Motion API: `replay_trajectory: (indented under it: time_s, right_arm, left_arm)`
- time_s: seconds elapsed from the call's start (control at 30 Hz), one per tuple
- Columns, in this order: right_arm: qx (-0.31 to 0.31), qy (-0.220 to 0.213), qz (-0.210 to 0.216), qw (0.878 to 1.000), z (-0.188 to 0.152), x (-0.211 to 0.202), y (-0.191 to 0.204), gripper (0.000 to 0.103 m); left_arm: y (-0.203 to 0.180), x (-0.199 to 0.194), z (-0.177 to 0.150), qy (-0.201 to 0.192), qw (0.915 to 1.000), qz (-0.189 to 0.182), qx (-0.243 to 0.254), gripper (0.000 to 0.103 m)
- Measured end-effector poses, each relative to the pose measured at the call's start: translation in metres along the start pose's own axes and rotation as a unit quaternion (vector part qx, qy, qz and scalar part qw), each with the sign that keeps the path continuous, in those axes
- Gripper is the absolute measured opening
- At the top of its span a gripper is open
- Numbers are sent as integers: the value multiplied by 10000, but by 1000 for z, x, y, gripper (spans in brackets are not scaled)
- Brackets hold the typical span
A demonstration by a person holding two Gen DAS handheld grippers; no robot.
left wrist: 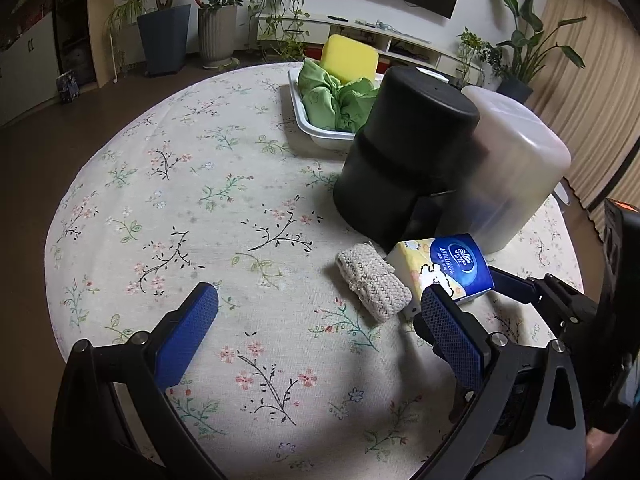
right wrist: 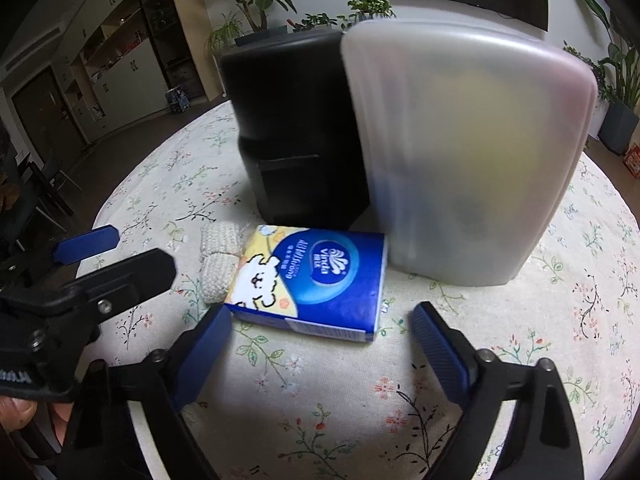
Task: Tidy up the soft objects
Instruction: 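Move the left tool to the knitted scrubber while the right tool approaches the blue tissue pack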
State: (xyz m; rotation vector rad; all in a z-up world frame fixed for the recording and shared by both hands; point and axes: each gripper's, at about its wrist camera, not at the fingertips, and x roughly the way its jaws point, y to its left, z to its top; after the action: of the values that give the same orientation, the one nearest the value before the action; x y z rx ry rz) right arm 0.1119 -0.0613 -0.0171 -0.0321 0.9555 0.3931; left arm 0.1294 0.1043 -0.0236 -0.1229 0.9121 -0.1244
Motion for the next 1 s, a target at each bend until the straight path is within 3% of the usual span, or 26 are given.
replay_trajectory:
  time_s: [0.17, 0.23, 0.3, 0.37, 0.4, 0.47, 0.5, 0.53, 0.67, 0.93, 1.0]
  right_arm:
    - [-196, -2, 25, 9998, -4, -6, 5, 64]
    - [-177, 9, 27, 9998, -7, -11, 0, 48]
    - [-151, 7, -11, 9999, -11, -15, -6, 41]
    - [-80, 23, 28, 10000, -12, -17, -12, 41]
    - [-27, 37, 87, 10000, -12, -18, -14, 42]
    - [166, 69, 383, 9991, -11, -19, -16, 65]
    - [234, 55, 479, 9986, -11, -19, -15, 87]
    - [253, 16, 527, 9983, -11, -19, -13, 97]
    - [16, -115, 336, 9994, -7, -16, 3, 97]
    - [252, -12, -55, 9997, 7, 7, 8, 97]
    - [204, -67, -126, 9997, 8, 9, 6, 90]
  left_arm:
    - [-5, 7, 1, 122, 9999, 30, 41, 103]
    - [-6, 8, 2, 126, 9999, 67, 35, 103]
    - [-6, 10, 3, 146, 9999, 84, -7, 103]
    - [-3, 9, 3, 118, 9998, 101, -88, 103]
    - [0, 7, 3, 68, 9998, 96, -177, 103]
    - [8, 2, 4, -43, 9991, 45, -415, 103]
    - [14, -2, 4, -114, 9984, 44, -548, 103]
    - [18, -4, 3, -164, 9978, 55, -644, 103]
    - [31, -3, -2, -176, 9958, 12, -903, 103]
    - [29, -1, -9, -144, 9966, -75, -804, 103]
    - [29, -1, -10, -87, 9970, -106, -767, 103]
